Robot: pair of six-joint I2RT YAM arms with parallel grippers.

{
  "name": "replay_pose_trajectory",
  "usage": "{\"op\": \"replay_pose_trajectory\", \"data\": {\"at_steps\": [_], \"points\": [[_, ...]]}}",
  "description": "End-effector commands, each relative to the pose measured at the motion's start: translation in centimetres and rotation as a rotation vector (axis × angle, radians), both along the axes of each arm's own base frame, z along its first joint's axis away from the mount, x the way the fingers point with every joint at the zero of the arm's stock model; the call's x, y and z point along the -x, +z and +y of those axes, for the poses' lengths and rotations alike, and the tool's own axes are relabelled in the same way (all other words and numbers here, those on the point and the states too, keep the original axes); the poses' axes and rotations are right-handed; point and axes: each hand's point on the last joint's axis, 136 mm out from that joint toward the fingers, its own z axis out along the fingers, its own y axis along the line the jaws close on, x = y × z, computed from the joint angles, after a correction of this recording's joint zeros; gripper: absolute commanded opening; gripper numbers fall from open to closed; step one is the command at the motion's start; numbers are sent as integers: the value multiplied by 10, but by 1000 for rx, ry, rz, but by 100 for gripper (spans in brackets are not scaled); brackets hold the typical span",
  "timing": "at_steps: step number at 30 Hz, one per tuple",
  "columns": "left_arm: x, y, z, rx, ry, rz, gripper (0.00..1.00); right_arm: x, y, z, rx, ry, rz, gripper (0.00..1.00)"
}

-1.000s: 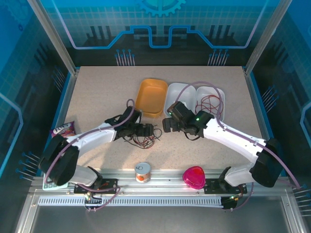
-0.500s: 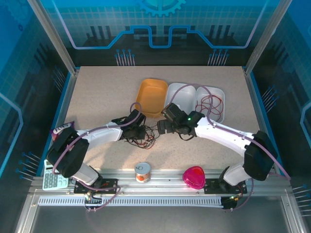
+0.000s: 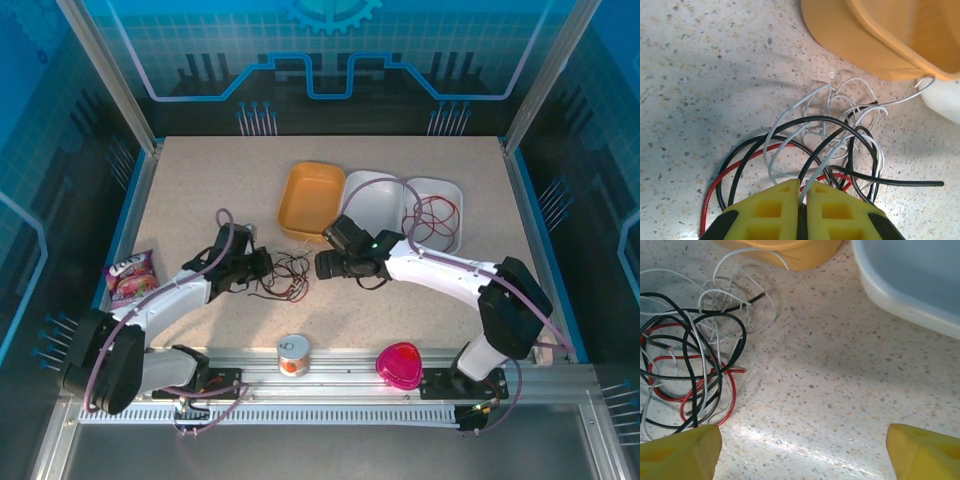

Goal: Untangle the cables

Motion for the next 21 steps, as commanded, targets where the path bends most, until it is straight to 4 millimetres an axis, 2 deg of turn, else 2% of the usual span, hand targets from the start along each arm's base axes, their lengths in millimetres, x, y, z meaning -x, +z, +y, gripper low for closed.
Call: {"op": "replay_pose_trajectory", "data": {"at_steps": [1, 6, 10, 12, 18, 21], "points": [[-1, 8, -6, 178, 51, -6, 0, 2, 0, 24, -71, 25, 15, 81], [-2, 7, 2, 274, 113, 1, 0, 2, -9, 33, -62, 51, 38, 69], [-1, 3, 6, 295, 141, 13, 0, 4, -20, 40, -43, 69, 65, 54], [-1, 0, 9, 294, 154, 17, 0, 5, -25, 43, -37, 70, 78, 55], [4, -11, 20, 281, 192, 43, 0, 9, -40, 56, -33, 99, 126, 41], [7, -16, 23, 275, 202, 56, 0, 12, -46, 63, -28, 111, 144, 37]]}}
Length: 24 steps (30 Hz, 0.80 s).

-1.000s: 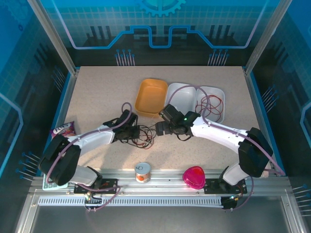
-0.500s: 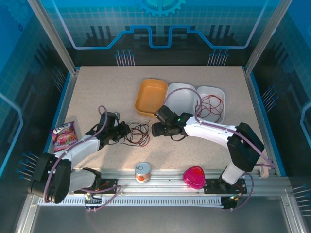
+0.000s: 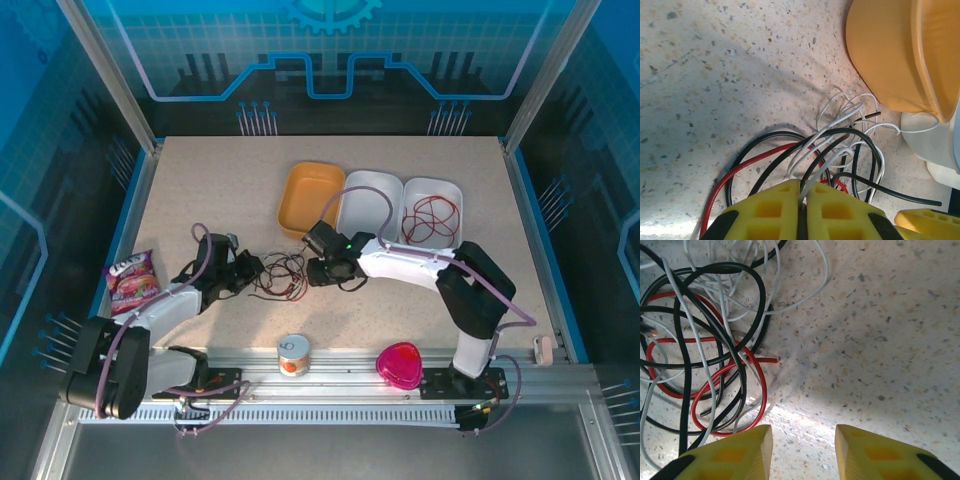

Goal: Untangle the cables

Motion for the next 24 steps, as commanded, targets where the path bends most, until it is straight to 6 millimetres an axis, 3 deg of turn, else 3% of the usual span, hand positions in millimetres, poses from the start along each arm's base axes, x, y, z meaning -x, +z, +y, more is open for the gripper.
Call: {"op": "replay_pose_trajectory", "data": {"at_steps": [1, 9, 24], "points": [[5, -2, 2, 20, 12, 8, 0, 6, -2, 18, -18, 32, 26, 36], [11, -10, 5, 3, 12, 29, 0, 10, -14, 36, -24, 69, 63, 31], [12, -12, 6, 1, 11, 34, 0, 7, -29, 50, -33, 74, 93, 27]]}}
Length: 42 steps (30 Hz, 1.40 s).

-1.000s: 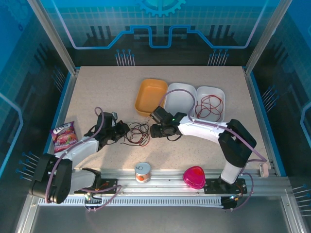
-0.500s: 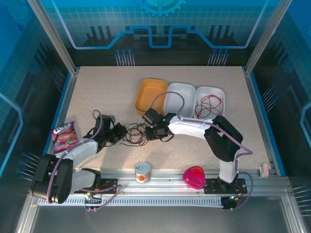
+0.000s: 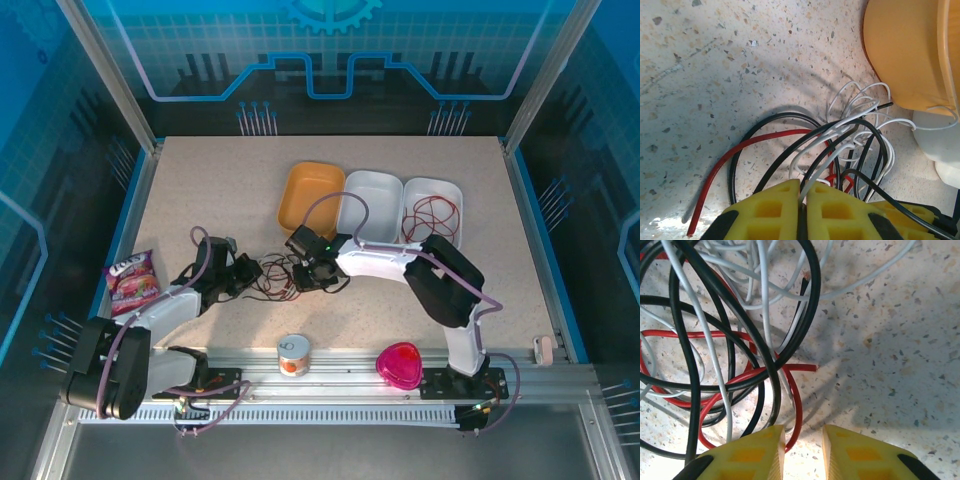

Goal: Untangle the cables

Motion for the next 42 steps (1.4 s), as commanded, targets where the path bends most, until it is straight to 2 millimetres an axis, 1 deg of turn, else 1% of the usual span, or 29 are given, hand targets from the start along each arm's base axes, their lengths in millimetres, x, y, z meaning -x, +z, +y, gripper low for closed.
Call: {"op": "replay_pose_trajectory", "data": {"at_steps": [1, 9, 14, 16, 22, 25, 30, 36, 40, 42], "points": [[6, -4, 2, 6, 5, 13, 0, 2, 1, 13, -23, 13, 12, 27], [4, -4, 1, 14, 3, 13, 0, 2, -7, 14, 0, 18, 26, 27], [4, -6, 0, 24, 2, 19, 0, -1, -10, 6, 94, 25, 9, 27], [3, -6, 0, 21, 1, 17, 0, 0, -12, 3, 129, 31, 5, 21], [3, -4, 4, 2, 16, 10, 0, 2, -14, -7, 182, 29, -1, 0], [4, -1, 9, -24, 26, -1, 0, 2, -11, -18, 219, 19, -14, 0], [7, 3, 23, -83, 60, -10, 0, -1, 2, -38, 253, -7, -52, 0], [11, 8, 39, -110, 105, -25, 0, -4, 20, -74, 285, -67, -91, 0], [14, 10, 44, -123, 115, -28, 0, -7, 33, -96, 301, -111, -125, 0], [14, 10, 44, -125, 113, -28, 0, -8, 40, -103, 299, -127, -141, 0]]}}
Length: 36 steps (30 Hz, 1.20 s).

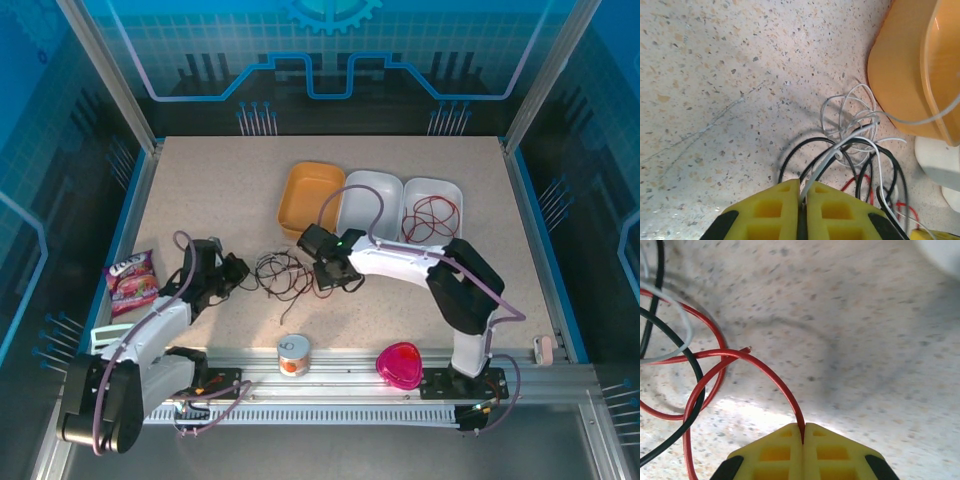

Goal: Untangle the cables

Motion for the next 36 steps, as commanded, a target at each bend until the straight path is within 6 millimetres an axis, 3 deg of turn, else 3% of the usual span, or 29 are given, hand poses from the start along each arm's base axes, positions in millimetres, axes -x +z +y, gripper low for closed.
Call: {"op": "replay_pose_trajectory", "data": {"at_steps": [1, 15, 20, 24, 25, 29, 33, 36], "points": [[8, -8, 9, -40, 9, 30, 0, -3, 17, -26, 39, -49, -51, 0], [8, -12, 17, -57, 34, 43, 0, -16, 81, -82, 25, -145, -218, 0], [8, -14, 18, -65, 35, 53, 0, -16, 103, -89, -35, -150, -271, 0], [5, -12, 15, -54, 18, 42, 0, -14, 122, -83, -127, -115, -322, 0], [4, -9, 12, -47, 3, 35, 3, -13, 125, -81, -153, -104, -332, 0], [-1, 9, -2, -11, -82, -21, 30, -8, 139, -67, -247, -43, -362, 0], [-6, 50, -23, 29, -213, -161, 46, -2, 155, -54, -285, 30, -408, 0], [-4, 84, -37, -15, -316, -297, 53, 0, 164, -48, -278, 59, -441, 0]]}}
